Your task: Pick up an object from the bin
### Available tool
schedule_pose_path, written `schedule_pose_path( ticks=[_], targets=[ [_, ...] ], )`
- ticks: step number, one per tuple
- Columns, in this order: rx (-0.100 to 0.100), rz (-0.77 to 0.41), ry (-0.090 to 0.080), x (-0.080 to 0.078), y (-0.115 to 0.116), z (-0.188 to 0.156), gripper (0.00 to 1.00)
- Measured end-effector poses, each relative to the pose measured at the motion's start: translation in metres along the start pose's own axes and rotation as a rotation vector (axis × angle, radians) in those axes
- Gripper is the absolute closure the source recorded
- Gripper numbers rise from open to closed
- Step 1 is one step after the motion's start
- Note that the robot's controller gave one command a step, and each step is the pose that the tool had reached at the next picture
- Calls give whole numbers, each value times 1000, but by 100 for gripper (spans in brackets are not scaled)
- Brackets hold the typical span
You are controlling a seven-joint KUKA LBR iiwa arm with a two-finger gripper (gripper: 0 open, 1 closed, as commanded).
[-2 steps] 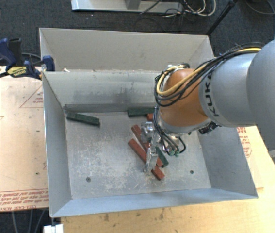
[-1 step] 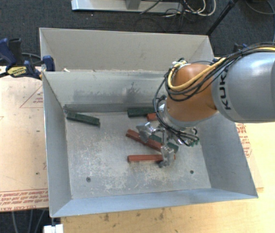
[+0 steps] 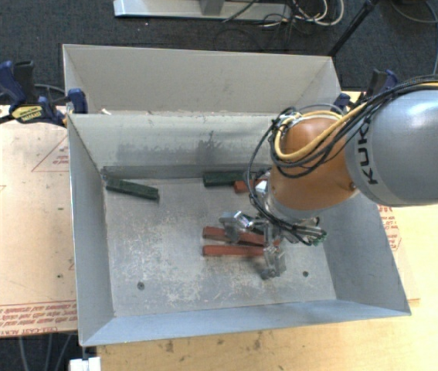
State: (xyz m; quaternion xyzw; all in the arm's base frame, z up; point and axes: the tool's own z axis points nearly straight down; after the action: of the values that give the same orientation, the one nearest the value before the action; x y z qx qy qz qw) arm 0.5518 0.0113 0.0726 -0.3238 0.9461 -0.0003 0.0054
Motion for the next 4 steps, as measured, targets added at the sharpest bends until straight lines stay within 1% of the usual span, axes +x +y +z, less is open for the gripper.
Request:
schedule_pose_path(
  ticks=[1, 2, 3, 4],
  targets=[
    [-3, 0, 5, 1, 0, 1, 100],
    [-1, -396, 4, 3, -38, -63, 100],
    [-6, -398, 5, 3, -36, -61, 0],
    [-7, -492, 4, -23, -58, 5, 0]
  ],
)
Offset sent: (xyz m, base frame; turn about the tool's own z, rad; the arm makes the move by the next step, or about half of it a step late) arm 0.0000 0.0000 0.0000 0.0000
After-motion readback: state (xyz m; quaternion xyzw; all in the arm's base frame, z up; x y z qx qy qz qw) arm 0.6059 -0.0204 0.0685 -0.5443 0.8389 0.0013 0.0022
